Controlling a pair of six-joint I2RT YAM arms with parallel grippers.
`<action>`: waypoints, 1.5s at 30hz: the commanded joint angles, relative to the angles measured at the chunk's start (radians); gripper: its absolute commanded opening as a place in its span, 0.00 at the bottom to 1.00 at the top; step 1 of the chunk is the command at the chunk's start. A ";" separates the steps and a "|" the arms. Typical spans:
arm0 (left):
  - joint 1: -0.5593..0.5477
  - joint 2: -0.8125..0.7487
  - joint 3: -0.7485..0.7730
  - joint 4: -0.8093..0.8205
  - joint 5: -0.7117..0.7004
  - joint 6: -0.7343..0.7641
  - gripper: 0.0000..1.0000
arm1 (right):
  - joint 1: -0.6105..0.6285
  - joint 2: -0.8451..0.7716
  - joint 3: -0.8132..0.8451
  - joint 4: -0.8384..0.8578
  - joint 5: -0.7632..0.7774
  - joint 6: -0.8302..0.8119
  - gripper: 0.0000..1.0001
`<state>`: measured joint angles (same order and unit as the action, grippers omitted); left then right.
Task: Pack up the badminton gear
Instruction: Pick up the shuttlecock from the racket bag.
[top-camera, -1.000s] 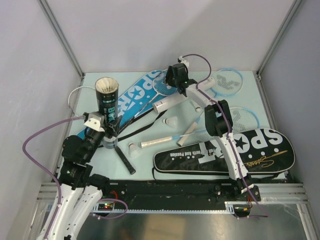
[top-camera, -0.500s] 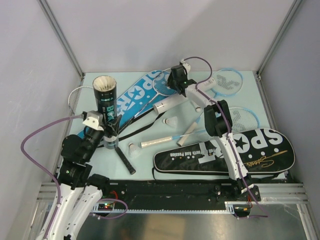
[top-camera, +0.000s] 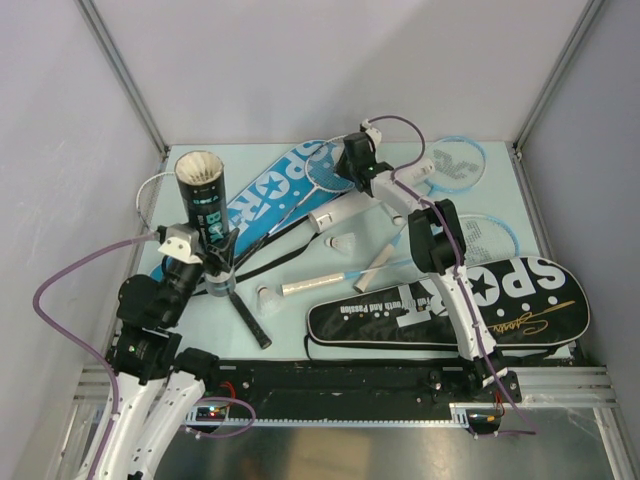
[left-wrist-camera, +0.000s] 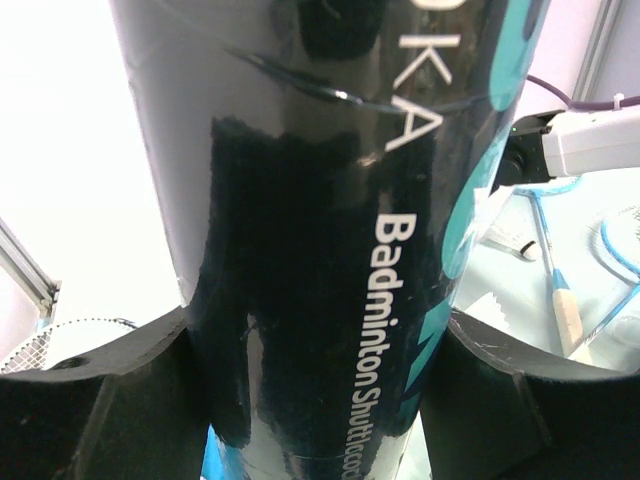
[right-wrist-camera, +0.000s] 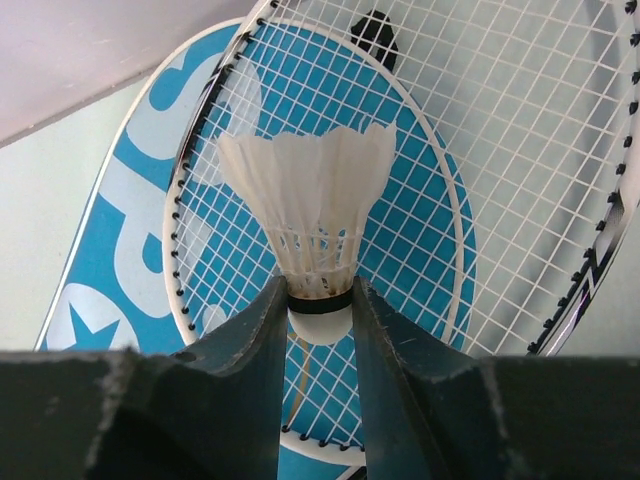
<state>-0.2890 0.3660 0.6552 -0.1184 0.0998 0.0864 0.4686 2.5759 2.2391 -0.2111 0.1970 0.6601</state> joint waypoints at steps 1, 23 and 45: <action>-0.005 -0.012 0.032 0.056 -0.026 0.011 0.49 | 0.003 -0.119 -0.129 0.221 -0.033 -0.042 0.29; -0.005 0.019 -0.054 0.082 0.104 0.024 0.53 | 0.047 -1.158 -1.187 0.195 -0.001 0.223 0.24; -0.006 -0.005 -0.113 0.098 0.104 0.022 0.54 | 0.166 -1.085 -1.383 0.218 0.154 0.658 0.33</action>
<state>-0.2901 0.3702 0.5365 -0.0910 0.1947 0.1047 0.6163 1.4670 0.8307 -0.0692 0.3496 1.2396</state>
